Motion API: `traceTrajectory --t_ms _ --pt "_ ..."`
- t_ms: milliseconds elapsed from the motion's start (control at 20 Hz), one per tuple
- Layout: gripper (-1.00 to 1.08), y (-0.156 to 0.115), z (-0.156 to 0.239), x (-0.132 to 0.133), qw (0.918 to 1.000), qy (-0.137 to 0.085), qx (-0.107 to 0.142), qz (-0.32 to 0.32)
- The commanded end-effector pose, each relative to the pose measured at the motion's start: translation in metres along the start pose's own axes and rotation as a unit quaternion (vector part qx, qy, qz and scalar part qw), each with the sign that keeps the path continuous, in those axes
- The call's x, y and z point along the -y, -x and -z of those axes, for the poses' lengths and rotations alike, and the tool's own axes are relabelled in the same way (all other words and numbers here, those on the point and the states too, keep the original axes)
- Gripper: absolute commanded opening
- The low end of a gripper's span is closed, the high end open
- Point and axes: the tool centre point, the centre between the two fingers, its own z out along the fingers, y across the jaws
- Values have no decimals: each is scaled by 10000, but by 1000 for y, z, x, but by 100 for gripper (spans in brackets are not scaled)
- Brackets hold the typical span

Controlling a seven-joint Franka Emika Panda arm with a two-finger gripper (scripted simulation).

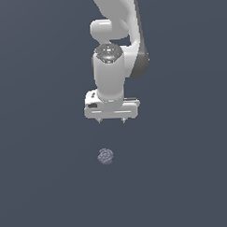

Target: Pick up the object and move it to a goal position.

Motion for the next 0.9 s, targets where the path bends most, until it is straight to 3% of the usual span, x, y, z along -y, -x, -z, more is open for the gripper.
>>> traceTrajectory --t_ms 0,450,850 --pt "100 0 0 0 10000 0 0 0" --pt "100 -6 13 29 9990 -8 -115 432" --pt "100 -9 10 27 9993 -12 -106 371"
